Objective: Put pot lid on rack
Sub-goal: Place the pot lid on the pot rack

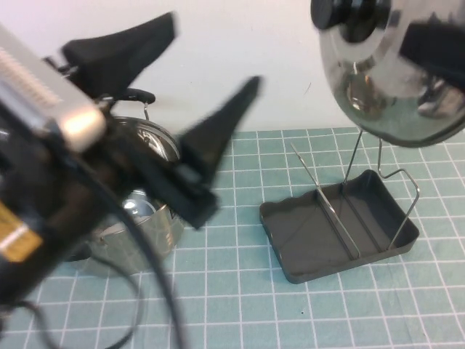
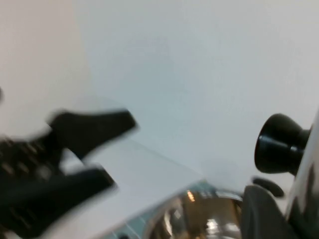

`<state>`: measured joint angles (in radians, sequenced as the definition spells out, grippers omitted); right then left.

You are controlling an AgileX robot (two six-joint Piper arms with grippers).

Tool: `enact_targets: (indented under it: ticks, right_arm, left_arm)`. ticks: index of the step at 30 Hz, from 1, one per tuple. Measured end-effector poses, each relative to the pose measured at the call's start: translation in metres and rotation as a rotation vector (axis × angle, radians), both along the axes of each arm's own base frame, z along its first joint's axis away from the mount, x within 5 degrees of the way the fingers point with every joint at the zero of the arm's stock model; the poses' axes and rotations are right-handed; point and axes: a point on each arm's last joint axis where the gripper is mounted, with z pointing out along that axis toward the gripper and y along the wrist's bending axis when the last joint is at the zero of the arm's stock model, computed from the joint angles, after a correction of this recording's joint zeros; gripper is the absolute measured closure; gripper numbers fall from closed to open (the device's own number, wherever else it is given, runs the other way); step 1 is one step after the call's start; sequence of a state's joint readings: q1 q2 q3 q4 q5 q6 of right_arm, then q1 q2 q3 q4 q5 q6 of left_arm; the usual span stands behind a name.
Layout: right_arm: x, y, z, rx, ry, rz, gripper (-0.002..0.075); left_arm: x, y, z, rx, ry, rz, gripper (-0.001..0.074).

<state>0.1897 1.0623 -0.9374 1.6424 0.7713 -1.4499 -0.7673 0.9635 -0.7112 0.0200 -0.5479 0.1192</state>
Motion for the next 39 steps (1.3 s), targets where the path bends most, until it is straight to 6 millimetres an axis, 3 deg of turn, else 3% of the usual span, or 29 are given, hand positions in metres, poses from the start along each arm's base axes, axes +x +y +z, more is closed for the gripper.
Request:
enact_targets:
  ticks: [3,7,10,15,24,33,35,39]
  right_arm:
    - [0.019,0.003,-0.022,-0.131,0.008,-0.002,0.0616]
    - [0.049,0.008,-0.062,-0.322,0.032,0.035,0.0616]
    - [0.064,0.010,-0.086,-0.419,0.040,0.062,0.0616]
    - [0.082,0.012,-0.112,-0.526,0.000,0.091,0.0616]
    - [0.102,0.011,-0.161,-0.698,0.046,0.147,0.0616]
    - [0.121,0.009,-0.176,-0.666,0.117,0.022,0.0606]
    - [0.125,0.007,-0.182,-0.674,0.135,-0.012,0.0545]
    - [0.130,0.005,-0.185,-0.677,0.149,-0.054,0.0307]
  left_arm:
    - [-0.009,0.016,0.001,0.011,0.110,0.040,0.0263]
    - [-0.024,0.029,0.000,0.060,0.208,0.022,0.0581]
    - [-0.034,0.034,-0.006,0.143,0.277,-0.003,0.0689]
    - [-0.040,0.036,-0.017,0.248,0.369,-0.030,0.0728]
    - [-0.042,0.036,-0.021,0.283,0.400,-0.038,0.0733]
    - [-0.042,0.036,-0.025,0.344,0.404,-0.040,0.0734]
    - [-0.043,0.036,-0.026,0.352,0.406,-0.040,0.0734]
    - [-0.043,0.036,-0.026,0.360,0.407,-0.040,0.0734]
